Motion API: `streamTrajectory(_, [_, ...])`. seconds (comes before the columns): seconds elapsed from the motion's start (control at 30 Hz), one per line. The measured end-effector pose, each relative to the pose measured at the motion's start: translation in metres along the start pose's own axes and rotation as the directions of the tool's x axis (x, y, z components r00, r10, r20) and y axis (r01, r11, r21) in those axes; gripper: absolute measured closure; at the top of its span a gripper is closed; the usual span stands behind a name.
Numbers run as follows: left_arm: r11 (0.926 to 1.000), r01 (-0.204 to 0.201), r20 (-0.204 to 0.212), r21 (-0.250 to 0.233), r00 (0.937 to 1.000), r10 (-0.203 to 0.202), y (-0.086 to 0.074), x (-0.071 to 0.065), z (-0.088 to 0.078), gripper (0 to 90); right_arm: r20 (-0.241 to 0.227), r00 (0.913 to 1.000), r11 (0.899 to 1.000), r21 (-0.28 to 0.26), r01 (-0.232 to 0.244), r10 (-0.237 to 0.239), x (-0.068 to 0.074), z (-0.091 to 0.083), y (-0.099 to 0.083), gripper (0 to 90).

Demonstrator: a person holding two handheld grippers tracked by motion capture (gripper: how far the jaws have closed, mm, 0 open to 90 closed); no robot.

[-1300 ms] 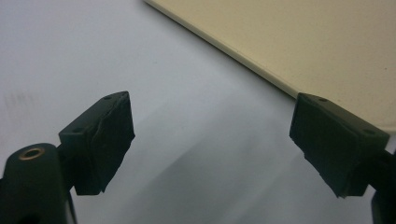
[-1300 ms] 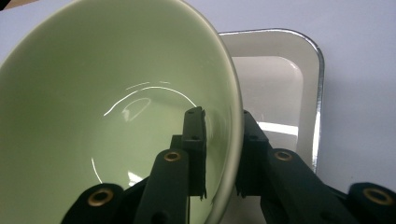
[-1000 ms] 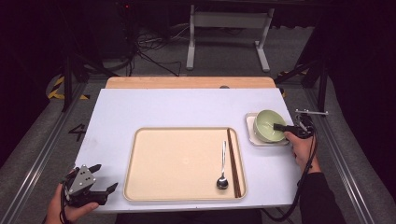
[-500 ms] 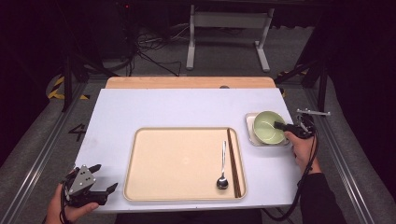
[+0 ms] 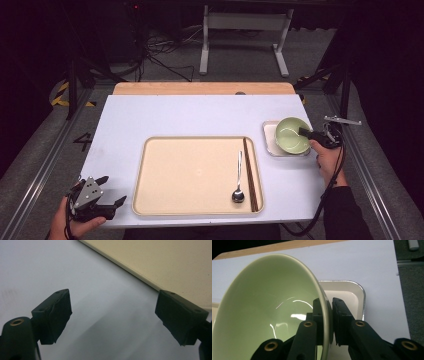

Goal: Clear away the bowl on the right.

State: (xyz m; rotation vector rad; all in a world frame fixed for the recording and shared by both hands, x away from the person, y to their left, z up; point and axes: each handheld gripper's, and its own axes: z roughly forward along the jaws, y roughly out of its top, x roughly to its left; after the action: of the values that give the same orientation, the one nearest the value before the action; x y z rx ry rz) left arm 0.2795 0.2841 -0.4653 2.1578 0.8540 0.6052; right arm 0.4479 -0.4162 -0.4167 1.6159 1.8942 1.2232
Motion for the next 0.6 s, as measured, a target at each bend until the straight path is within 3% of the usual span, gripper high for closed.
streamTrajectory(0.6, [1.0000, 0.000, -0.002, -0.001, 1.0000, 0.000, 0.000, 0.000, 0.000, 14.7, -0.035, 0.9972, 0.994, -0.086, 0.063, -0.067, 0.024, -0.019, 0.012, 82.2])
